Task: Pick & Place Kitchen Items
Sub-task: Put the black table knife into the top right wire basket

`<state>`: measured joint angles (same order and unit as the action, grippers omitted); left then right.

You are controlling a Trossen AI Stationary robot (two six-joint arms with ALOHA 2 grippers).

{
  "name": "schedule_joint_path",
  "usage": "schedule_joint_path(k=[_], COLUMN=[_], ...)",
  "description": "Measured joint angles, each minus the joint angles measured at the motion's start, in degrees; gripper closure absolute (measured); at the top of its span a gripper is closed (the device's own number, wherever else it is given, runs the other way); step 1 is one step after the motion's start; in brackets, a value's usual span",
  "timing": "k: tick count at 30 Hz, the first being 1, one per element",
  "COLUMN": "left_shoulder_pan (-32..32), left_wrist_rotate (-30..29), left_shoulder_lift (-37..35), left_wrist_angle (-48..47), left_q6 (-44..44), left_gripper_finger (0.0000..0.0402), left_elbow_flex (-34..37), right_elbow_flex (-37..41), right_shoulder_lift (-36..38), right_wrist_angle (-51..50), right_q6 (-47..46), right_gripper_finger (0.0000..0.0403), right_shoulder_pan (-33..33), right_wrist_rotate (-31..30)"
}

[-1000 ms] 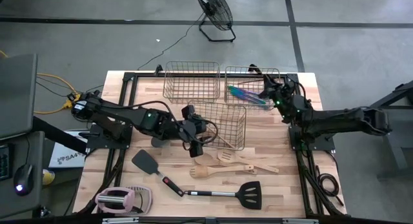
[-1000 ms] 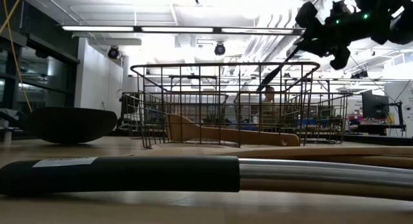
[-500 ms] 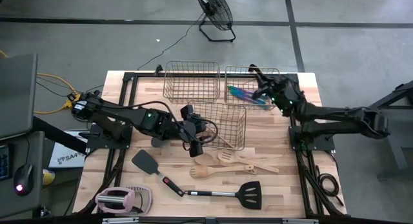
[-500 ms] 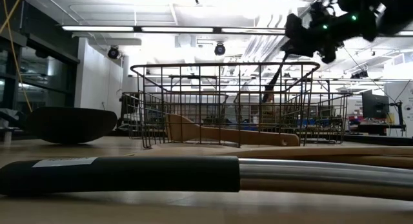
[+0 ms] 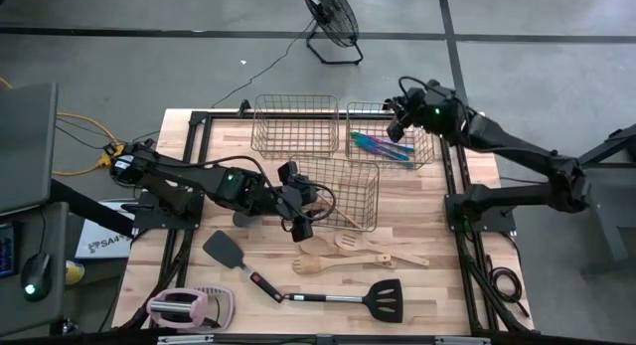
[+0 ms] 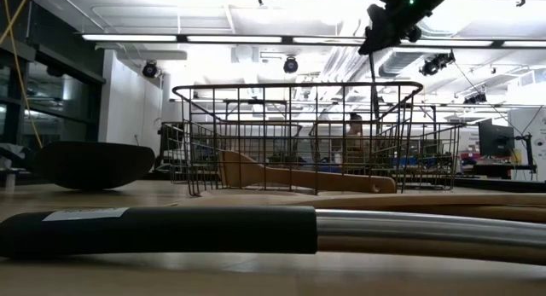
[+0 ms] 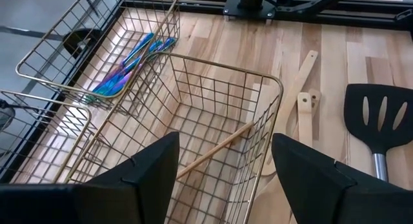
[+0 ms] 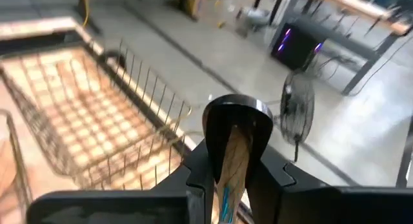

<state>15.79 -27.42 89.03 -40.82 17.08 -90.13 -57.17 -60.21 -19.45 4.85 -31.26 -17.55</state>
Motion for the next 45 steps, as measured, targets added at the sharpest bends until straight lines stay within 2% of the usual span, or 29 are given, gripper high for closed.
schedule_joint_path(k=[5,13,20,25,30,45], left_shoulder_pan=[0.0,0.0,0.0,0.0,0.0,0.0], left_wrist_rotate=[0.0,0.0,0.0,0.0,0.06,1.06], left_shoulder_lift=[0.0,0.0,0.0,0.0,0.0,0.0], left_wrist_angle=[-0.04,-0.04,-0.04,-0.04,-0.05,-0.04], left_q6=[1.19,1.27,1.4,1.7,1.7,1.73], left_gripper_finger=[0.0158,0.0158,0.0158,0.0158,0.0158,0.0158], left_elbow_flex=[0.0,0.0,0.0,0.0,0.0,0.0], right_elbow_flex=[-5.2,-6.32,-6.32,-6.32,-6.32,-6.32], right_shoulder_lift=[-3.65,-9.07,-14.85,-17.7,-19.16,-20.21], right_wrist_angle=[-9.49,-17.94,-19.73,-19.71,-19.83,-20.98], right_q6=[1.1,1.37,2.91,5.55,8.48,8.51], right_gripper_finger=[0.0348,0.0348,0.0348,0.0348,0.0348,0.0348], right_shoulder_pan=[-4.11,-9.52,-12.75,-14.46,-16.25,-18.39], right_wrist_rotate=[5.52,11.92,17.49,18.37,21.95,28.15])
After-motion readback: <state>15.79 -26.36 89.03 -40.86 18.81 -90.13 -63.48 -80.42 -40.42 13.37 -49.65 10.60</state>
